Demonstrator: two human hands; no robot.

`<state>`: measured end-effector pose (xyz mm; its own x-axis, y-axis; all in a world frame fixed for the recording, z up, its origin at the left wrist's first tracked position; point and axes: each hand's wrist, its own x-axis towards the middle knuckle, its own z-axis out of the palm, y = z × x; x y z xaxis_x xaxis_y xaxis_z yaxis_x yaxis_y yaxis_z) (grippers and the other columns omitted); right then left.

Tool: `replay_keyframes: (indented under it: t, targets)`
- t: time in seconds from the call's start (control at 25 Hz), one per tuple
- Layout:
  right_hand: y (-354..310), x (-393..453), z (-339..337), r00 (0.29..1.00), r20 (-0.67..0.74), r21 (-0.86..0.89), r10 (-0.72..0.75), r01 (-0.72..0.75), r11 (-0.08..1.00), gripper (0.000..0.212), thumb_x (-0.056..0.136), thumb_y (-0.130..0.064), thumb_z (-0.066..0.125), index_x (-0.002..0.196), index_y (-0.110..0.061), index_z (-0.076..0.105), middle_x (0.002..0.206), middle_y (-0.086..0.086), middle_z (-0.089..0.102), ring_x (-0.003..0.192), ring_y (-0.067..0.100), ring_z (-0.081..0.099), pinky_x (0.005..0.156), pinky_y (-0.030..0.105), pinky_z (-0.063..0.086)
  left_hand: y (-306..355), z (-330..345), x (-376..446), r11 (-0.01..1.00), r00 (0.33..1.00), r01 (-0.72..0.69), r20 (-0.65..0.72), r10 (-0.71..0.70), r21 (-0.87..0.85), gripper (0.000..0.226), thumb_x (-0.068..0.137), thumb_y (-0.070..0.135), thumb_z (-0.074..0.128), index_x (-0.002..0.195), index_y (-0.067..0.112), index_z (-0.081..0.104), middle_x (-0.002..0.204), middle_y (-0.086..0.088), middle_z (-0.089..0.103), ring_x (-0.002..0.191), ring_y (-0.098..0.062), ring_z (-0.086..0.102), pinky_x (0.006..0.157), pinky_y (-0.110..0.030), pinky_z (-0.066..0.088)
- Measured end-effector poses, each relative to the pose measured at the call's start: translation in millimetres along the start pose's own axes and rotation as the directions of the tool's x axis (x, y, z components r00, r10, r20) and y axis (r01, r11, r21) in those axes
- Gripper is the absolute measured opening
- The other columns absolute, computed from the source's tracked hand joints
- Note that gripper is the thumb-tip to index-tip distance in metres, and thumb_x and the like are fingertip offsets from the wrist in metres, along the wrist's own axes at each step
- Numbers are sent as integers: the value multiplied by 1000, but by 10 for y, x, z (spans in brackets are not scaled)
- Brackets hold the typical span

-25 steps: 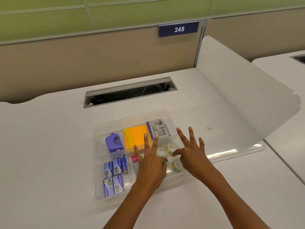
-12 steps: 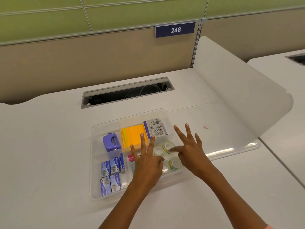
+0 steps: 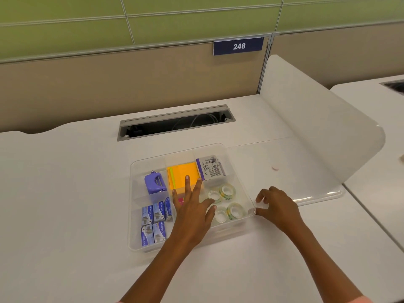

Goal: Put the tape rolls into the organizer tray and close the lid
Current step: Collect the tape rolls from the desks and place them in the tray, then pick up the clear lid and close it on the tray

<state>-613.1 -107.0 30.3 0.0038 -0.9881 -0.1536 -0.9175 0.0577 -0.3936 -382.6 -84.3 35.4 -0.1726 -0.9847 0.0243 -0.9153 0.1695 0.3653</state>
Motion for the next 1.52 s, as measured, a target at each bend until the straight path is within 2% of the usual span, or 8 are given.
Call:
replay_keyframes:
  t: [0.16, 0.64, 0.76, 0.92, 1.08, 1.24, 1.32, 1.52]
  targets:
    - [-69, 15, 2, 996, -80, -75, 40, -46, 996, 8, 77, -20, 64, 74, -14, 66, 79, 2, 61, 80, 28, 61, 63, 29, 43, -123, -56, -117, 1000, 999, -17, -49, 17, -10, 31, 93, 42, 34, 120, 39, 51, 157, 1, 0, 136, -19, -30, 111, -52, -14]
    - [-21, -66, -88, 966, 133, -185, -222, 244, 952, 35, 74, -33, 71, 53, -36, 43, 62, -14, 45, 69, 12, 51, 52, 20, 27, -456, -198, -285, 999, 989, 43, -137, -46, -25, 30, 92, 40, 40, 119, 36, 52, 156, 1, 7, 143, -19, -12, 113, -48, -10]
    - [-37, -97, -192, 932, 38, -320, -359, 352, 880, 7, 78, -23, 65, 73, -24, 60, 74, -12, 52, 79, 15, 56, 55, 21, 30, -494, -237, -291, 999, 985, 38, -164, -43, -30, 29, 92, 38, 41, 119, 35, 53, 156, -1, 8, 144, -21, -8, 113, -49, -9]
    - [-135, -118, -322, 876, -226, -393, -425, 317, 863, 14, 67, -2, 70, 74, -9, 59, 75, 5, 60, 68, 26, 58, 43, 31, 39, -558, -255, -299, 997, 991, 74, -116, -74, -3, 35, 93, 41, 37, 126, 36, 45, 157, -2, 3, 144, -19, -6, 114, -49, -8]
    - [-287, -85, -559, 801, -552, -230, -232, 121, 966, 13, 72, 3, 64, 78, -6, 57, 80, 13, 61, 73, 34, 58, 49, 37, 45, -615, -262, -341, 994, 992, 94, -78, -99, -63, 41, 92, 40, 39, 132, 32, 39, 157, -2, 5, 144, -19, 0, 114, -47, -7]
    - [-390, -56, -956, 529, -848, 138, -15, 248, 959, 8, 76, -8, 63, 77, -12, 55, 78, 9, 67, 68, 26, 64, 59, 27, 46, -654, -325, -358, 968, 982, 69, -153, -108, -240, 40, 90, 30, 49, 129, 26, 43, 154, -6, 20, 144, -20, 10, 116, -46, -2]
    - [-472, -52, -1116, 474, -864, 360, 167, 351, 864, 10, 78, -20, 65, 78, -16, 56, 77, 3, 66, 67, 16, 65, 65, 10, 47, -670, -397, -331, 948, 973, 85, -180, -146, -308, 40, 89, 26, 52, 128, 23, 45, 151, -10, 27, 140, -27, 23, 117, -49, 9]
    - [-815, -77, -1091, 640, -688, 725, 342, 607, 324, 28, 73, -10, 76, 76, -24, 52, 92, 22, 69, 90, 28, 71, 85, 45, 57, -707, -630, -282, 851, 928, 51, -291, -234, -523, 46, 86, 19, 56, 130, 13, 42, 139, -14, 42, 121, -22, 46, 97, -30, 42]
